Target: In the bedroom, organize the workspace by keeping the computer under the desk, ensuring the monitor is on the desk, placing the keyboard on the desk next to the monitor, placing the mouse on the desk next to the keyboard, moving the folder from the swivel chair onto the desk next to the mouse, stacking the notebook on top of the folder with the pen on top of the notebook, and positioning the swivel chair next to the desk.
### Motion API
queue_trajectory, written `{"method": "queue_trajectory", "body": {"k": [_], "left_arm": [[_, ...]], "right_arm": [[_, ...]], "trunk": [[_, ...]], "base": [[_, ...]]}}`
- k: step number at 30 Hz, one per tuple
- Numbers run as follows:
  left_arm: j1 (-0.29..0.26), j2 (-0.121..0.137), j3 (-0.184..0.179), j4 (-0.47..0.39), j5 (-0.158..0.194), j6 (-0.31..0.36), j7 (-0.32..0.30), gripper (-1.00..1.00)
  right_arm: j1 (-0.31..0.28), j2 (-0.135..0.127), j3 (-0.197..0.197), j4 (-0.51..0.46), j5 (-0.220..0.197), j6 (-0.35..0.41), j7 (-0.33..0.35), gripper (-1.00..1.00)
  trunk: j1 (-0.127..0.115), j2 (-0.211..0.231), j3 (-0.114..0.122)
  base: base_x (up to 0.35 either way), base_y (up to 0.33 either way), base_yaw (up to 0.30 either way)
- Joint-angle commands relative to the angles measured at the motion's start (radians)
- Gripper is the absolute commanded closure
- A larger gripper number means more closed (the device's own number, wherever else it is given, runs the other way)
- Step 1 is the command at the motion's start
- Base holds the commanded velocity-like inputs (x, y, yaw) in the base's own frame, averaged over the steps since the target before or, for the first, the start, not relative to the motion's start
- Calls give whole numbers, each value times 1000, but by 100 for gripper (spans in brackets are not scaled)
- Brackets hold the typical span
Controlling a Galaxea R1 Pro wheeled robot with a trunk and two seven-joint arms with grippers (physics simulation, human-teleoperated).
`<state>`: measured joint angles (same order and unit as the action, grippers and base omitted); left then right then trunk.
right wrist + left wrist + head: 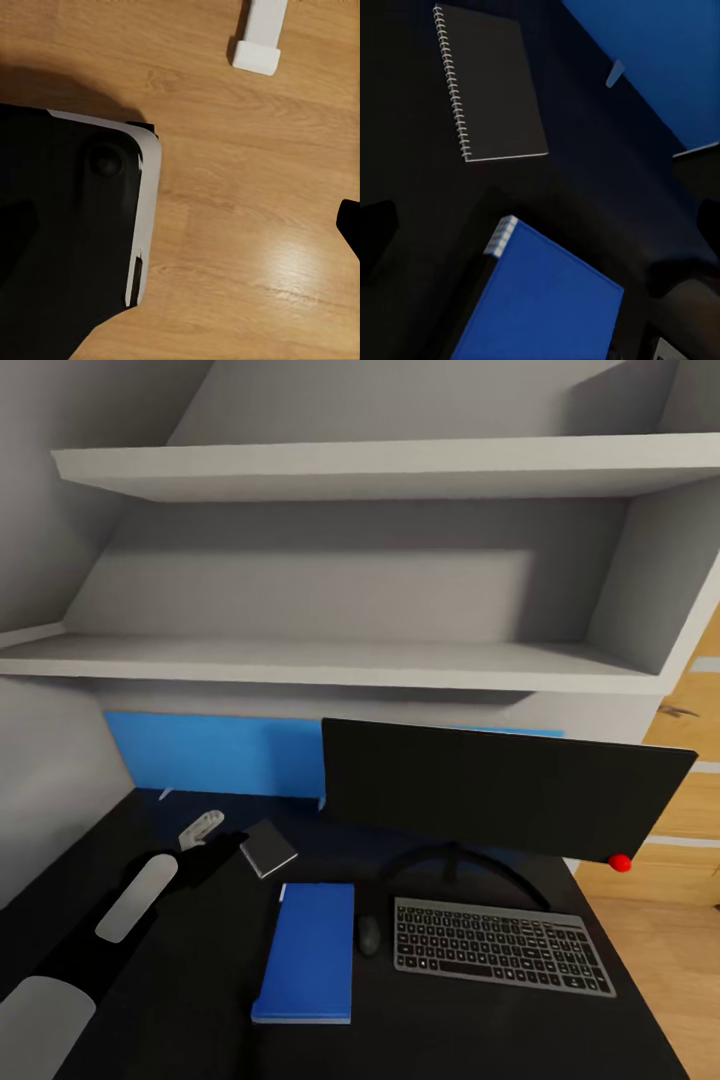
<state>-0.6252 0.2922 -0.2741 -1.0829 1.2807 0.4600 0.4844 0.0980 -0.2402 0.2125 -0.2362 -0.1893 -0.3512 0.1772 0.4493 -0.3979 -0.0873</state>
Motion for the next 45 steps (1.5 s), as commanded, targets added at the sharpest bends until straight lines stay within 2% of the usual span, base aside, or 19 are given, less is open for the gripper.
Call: {"method": "queue_trajectory", "body": {"k": [1, 24, 32, 36, 40, 41, 43, 45], "left_arm": [[-1, 1, -2, -2, 9, -1, 9, -100], [-3, -7, -5, -2, 7, -1, 11, -100], [-20, -13, -4, 25, 8, 0, 12, -100], [-45, -23, -8, 82, 8, 1, 9, -100], [-126, -39, -47, 235, -19, 4, 0, -100], [-174, -45, -73, 313, -43, 5, -6, -100], [-222, -59, -103, 389, -72, 4, -17, -100], [-319, -109, -168, 535, -156, -2, -41, -100]], "right_arm": [[0, -1, 5, -1, -11, -1, 4, -100], [0, -1, 6, 0, -13, -7, 0, -100], [0, -1, 4, -1, -14, -6, -2, -100], [0, 0, 3, -2, -14, -6, -3, -100], [0, 9, 2, -3, -15, -6, -3, -100], [0, 13, 1, -3, -16, -5, -4, -100], [0, 16, 0, -3, -17, -5, -4, -100], [0, 19, -1, -3, -16, -5, -4, -100]], "trunk": [[1, -2, -2], [1, -2, -2], [1, -2, -3], [1, -2, -4], [1, -2, -4], [1, -2, -4], [1, -2, -4], [1, -2, -6]], "base": [[50, 21, -7], [80, 8, -1], [9, 0, -32], [1, 0, -15], [0, 0, -5], [0, 0, -2], [0, 0, -2], [0, 0, 0]]}}
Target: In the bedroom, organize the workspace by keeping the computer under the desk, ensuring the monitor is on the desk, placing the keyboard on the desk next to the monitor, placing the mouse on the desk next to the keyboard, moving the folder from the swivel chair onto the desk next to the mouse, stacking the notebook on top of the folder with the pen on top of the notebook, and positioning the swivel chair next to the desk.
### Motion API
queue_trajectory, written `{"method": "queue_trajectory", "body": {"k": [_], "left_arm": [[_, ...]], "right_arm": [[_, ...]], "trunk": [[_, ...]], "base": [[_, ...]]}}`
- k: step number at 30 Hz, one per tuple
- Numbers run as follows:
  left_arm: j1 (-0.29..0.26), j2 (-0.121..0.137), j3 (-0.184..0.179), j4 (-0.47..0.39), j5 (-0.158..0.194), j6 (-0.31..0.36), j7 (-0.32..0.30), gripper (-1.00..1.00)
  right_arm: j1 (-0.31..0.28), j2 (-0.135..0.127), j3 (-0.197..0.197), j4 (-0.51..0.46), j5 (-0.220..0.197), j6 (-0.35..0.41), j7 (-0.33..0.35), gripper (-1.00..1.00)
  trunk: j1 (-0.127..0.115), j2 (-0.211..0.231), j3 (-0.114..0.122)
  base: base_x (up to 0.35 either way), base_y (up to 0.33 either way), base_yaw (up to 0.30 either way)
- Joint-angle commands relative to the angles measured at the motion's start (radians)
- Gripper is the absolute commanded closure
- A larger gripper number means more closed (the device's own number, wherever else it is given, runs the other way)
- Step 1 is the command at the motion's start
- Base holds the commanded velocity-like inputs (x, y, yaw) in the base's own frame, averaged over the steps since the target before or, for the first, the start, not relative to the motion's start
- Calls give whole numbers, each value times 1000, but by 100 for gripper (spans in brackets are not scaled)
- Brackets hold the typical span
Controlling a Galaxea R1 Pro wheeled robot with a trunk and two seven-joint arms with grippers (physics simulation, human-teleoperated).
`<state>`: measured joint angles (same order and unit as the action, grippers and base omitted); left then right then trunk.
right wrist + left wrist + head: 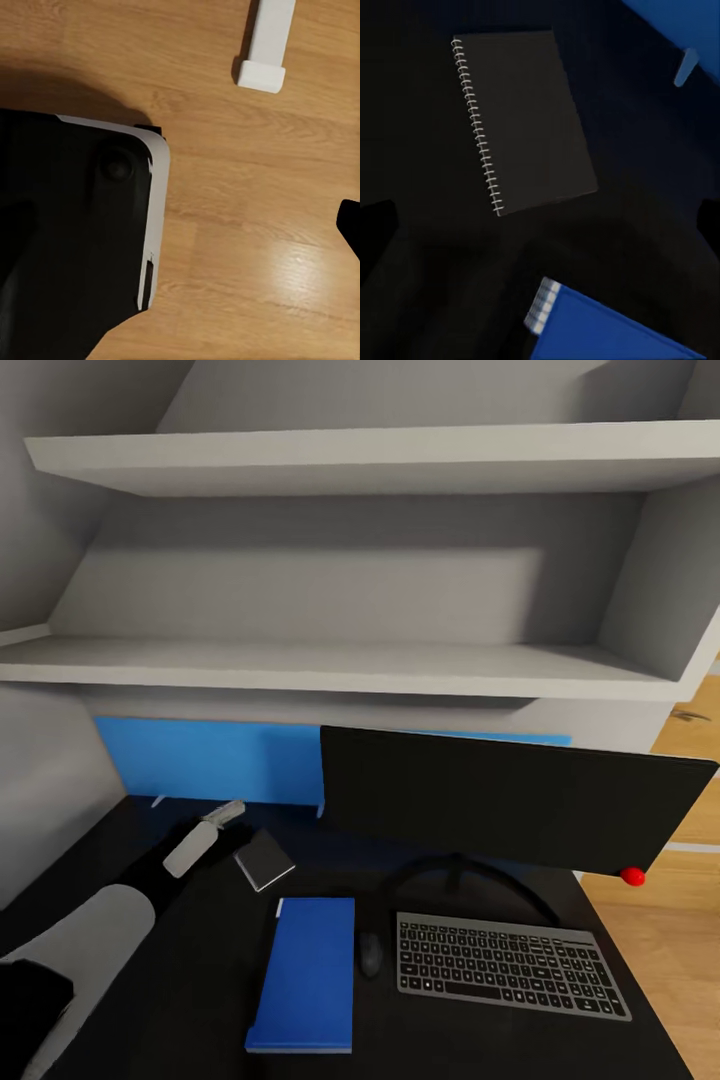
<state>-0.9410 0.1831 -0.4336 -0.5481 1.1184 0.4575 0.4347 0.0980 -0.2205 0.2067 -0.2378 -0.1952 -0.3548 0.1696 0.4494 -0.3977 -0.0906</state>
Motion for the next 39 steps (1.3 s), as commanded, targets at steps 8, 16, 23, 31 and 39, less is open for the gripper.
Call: {"method": "queue_trajectory", "body": {"k": [8, 16, 23, 31, 39], "left_arm": [[-131, -95, -73, 212, -235, -32, -30, -100], [-146, -109, -85, 254, -364, -72, -53, -100], [-166, -104, -83, 256, -397, -63, -69, -100], [-211, -104, -85, 257, -433, -39, -72, -100], [-220, -117, -81, 257, -560, -28, -73, -100]], "right_arm": [[-1, 1, 4, -4, -9, -1, 6, -100], [-1, 1, 3, -6, -9, -3, 5, -100], [-1, 1, 3, -6, -8, -3, 5, -100], [-1, 1, 4, -9, -7, -3, 5, -100], [-1, 1, 5, -9, -7, -3, 5, -100]], "trunk": [[1, -2, -13], [1, -2, -25], [1, -2, -36], [1, -2, -49], [1, -2, -61]], "base": [[0, 0, 0], [0, 0, 0], [0, 0, 0], [0, 0, 0], [0, 0, -19]]}}
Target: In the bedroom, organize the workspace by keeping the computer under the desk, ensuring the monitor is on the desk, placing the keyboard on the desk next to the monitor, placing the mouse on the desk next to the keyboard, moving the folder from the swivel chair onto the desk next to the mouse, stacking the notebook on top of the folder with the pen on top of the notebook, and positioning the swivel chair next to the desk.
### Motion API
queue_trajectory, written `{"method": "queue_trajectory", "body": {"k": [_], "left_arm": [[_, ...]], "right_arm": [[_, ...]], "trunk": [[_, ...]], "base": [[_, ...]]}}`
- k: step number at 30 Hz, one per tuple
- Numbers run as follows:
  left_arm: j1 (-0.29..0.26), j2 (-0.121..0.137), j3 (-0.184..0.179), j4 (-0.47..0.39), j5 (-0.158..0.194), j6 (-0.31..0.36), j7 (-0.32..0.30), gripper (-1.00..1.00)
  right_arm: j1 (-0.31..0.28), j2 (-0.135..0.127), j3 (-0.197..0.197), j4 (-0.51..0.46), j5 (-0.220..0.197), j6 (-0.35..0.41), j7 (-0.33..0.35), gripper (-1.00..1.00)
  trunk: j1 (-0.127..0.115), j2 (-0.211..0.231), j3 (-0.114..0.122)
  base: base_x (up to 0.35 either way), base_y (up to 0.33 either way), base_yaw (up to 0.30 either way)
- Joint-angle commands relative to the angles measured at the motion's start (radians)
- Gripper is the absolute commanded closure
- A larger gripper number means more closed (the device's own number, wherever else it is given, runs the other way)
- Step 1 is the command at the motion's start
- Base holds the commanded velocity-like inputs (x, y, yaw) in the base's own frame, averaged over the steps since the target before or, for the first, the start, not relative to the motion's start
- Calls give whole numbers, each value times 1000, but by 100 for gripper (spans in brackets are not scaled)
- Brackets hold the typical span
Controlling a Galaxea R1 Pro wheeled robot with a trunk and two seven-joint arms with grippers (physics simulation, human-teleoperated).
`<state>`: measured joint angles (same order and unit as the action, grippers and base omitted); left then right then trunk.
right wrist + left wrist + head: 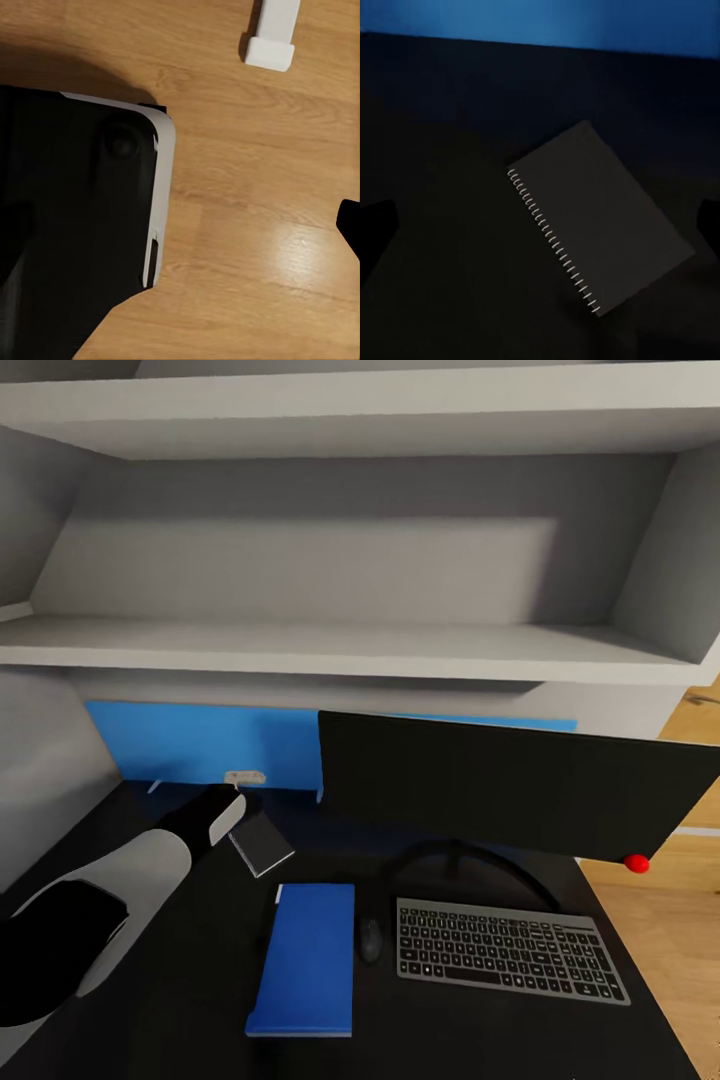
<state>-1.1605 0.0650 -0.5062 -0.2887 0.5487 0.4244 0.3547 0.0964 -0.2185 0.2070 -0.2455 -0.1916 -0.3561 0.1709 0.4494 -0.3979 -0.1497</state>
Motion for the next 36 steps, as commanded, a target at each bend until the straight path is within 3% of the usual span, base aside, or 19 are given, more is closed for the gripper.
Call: {"method": "queue_trajectory", "body": {"k": [1, 8, 21, 36], "left_arm": [[-1, 0, -8, -3, 4, 6, 7, -100], [0, -3, 0, -3, -16, 10, 0, -100], [5, 5, 15, -2, -13, 3, -32, -100], [2, 13, 128, -2, -11, 2, -33, -100]], "right_arm": [[0, -1, 5, -1, -10, -1, 4, -100], [0, -1, 5, -2, -11, -1, 4, -100], [0, -1, 6, 0, -12, -2, 3, -100], [0, -1, 9, -1, -11, -4, 3, -100]], "trunk": [[1, -2, -3], [1, -2, -14], [1, -2, -35], [1, -2, -58]], "base": [[0, 0, -47], [0, 0, -59], [0, 0, -75], [0, 0, -74]]}}
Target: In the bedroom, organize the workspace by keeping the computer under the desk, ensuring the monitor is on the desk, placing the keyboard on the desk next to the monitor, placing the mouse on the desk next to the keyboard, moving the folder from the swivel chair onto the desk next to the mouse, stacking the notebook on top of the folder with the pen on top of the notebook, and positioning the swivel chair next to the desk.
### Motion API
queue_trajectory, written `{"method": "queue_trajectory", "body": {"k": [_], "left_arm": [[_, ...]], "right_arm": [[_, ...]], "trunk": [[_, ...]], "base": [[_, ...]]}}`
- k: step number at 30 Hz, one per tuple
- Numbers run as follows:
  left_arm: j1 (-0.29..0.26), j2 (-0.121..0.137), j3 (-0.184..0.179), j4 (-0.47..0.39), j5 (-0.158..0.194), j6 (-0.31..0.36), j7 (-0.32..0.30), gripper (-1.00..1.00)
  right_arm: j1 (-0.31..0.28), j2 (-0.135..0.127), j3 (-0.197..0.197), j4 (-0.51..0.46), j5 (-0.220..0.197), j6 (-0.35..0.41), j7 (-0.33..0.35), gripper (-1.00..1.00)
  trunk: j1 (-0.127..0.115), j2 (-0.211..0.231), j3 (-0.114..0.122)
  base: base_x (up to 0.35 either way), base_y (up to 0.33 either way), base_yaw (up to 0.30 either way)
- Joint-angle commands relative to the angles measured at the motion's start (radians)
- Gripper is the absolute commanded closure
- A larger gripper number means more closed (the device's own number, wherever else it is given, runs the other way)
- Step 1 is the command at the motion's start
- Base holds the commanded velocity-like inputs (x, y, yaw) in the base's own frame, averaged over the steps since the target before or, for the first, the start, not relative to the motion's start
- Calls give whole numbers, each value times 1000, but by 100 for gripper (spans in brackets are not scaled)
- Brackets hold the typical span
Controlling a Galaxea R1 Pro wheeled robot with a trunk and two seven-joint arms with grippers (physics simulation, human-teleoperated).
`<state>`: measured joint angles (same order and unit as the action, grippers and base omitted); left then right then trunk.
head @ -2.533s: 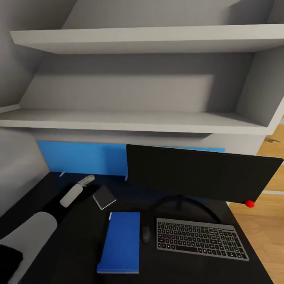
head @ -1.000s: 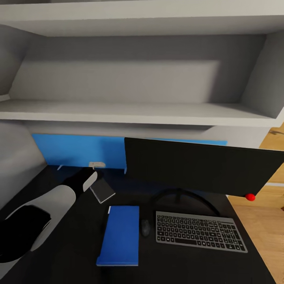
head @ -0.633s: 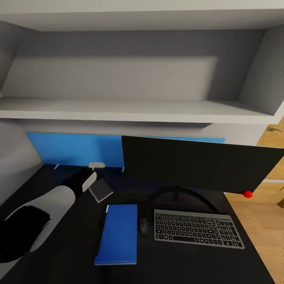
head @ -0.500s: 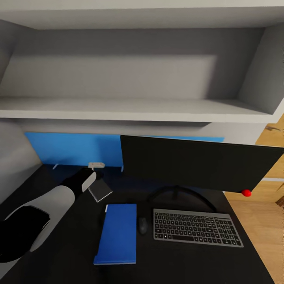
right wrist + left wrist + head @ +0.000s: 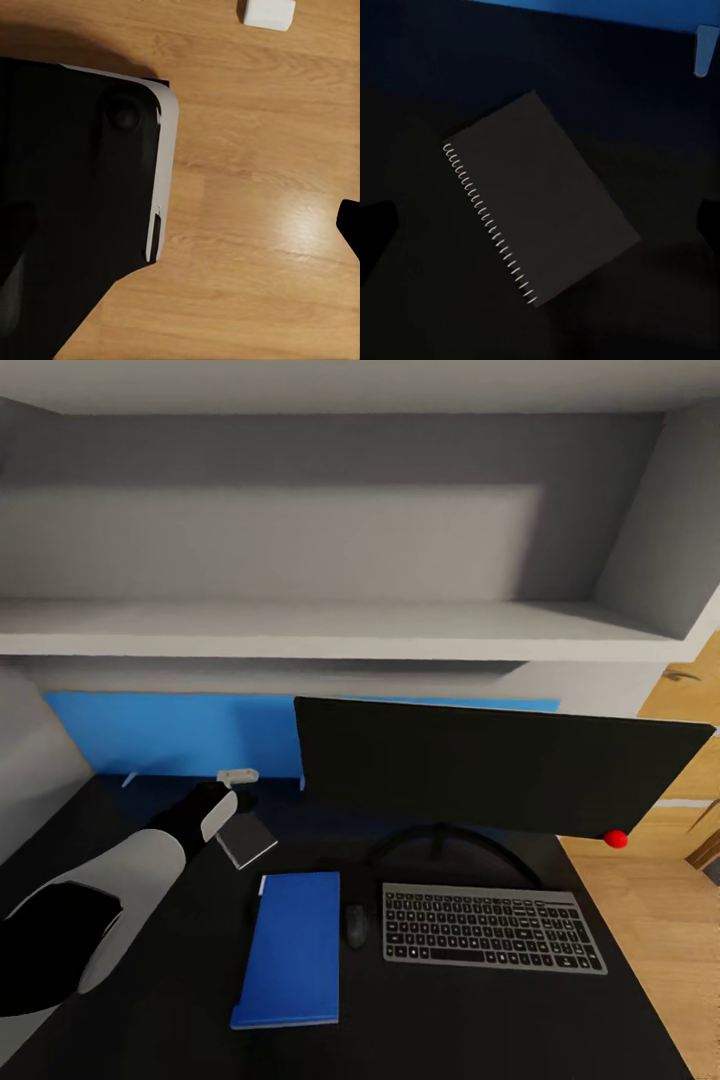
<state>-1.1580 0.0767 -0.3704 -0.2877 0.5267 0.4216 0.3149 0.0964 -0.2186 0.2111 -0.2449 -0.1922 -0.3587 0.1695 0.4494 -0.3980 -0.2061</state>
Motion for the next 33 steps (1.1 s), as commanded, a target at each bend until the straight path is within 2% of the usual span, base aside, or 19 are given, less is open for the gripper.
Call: {"method": "queue_trajectory", "body": {"k": [1, 24, 33], "left_arm": [[-2, 1, -6, -3, 11, 5, 7, -100], [-8, 6, 2, -3, 10, 8, 7, -100], [-76, 11, -5, 1, 3, 60, 19, -100]], "right_arm": [[0, -1, 5, -2, -10, -2, 4, -100], [0, -1, 5, -1, -9, -35, 5, -100], [0, -1, 4, -1, -9, -36, 5, -100]], "trunk": [[1, -2, -3], [1, -2, -40], [1, -2, -55]], "base": [[0, 0, -32], [0, 0, -5], [0, 0, 0]]}}
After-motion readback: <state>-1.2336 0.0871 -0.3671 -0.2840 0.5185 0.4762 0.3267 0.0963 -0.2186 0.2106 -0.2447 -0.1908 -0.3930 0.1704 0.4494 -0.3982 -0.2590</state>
